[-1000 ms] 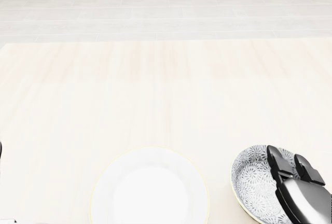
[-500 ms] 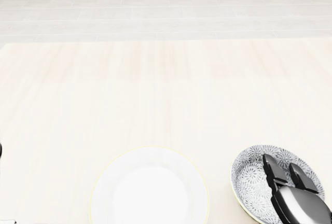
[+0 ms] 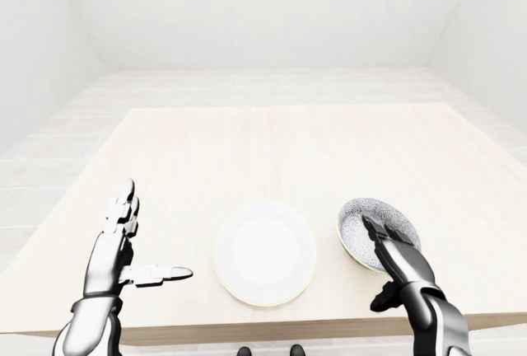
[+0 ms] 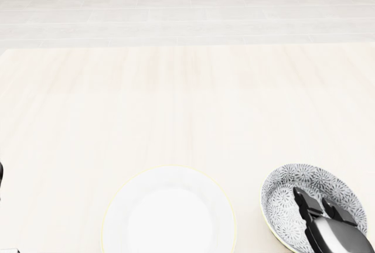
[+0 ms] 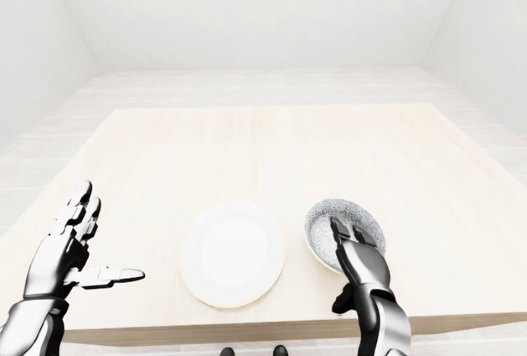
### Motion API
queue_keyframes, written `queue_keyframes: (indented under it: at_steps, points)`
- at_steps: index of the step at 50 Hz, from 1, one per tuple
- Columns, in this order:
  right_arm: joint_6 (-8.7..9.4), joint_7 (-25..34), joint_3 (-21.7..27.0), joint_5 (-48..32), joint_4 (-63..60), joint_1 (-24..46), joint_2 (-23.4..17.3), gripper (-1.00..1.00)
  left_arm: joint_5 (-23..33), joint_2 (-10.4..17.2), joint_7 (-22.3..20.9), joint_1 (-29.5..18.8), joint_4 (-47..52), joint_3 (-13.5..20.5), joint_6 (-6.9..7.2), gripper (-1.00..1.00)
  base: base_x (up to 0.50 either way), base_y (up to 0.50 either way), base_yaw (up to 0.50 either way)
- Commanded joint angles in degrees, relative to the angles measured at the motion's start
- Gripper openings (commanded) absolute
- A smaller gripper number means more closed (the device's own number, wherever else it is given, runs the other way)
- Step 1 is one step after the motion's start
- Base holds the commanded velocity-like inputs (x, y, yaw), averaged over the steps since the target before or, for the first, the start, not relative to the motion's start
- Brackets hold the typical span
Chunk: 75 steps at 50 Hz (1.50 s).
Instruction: Put the bowl on the plate.
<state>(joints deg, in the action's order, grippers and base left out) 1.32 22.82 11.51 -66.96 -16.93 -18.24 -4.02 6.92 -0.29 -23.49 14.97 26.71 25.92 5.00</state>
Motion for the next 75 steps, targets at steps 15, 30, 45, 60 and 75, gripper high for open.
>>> queue_keyframes:
  at_steps: [15, 30, 45, 60, 75]
  points:
    - [2.35, 0.88, 0.67, 0.87, 0.78, -0.42, 0.47, 0.22, -0.15, 0.65, 0.48, -1.19, 0.54, -0.52, 0.00, 1.00, 0.00, 0.00, 0.00]
    - [2.85, 1.08, 0.19, 1.94, 0.62, -0.17, 0.45, -0.18, -0.15, 0.50, 0.68, -0.85, 0.26, -0.69, 0.00, 1.00, 0.00, 0.00, 0.00]
    - [3.14, 1.09, -0.79, 1.52, 0.08, 0.80, 0.01, -0.44, -0.34, -0.03, 0.41, 0.27, -0.82, -0.56, 0.00, 1.00, 0.00, 0.00, 0.00]
    - [1.30, 4.45, -0.44, -1.25, -5.33, 2.61, -1.78, -0.61, -0.20, -0.11, 0.73, 0.08, -1.79, -0.83, 0.00, 1.00, 0.00, 0.00, 0.00]
    - [-3.01, 7.87, 1.29, -3.75, -10.46, 4.85, -2.88, -0.70, -0.13, 0.15, 1.08, 0.14, -2.52, -1.13, 0.00, 1.00, 0.00, 0.00, 0.00]
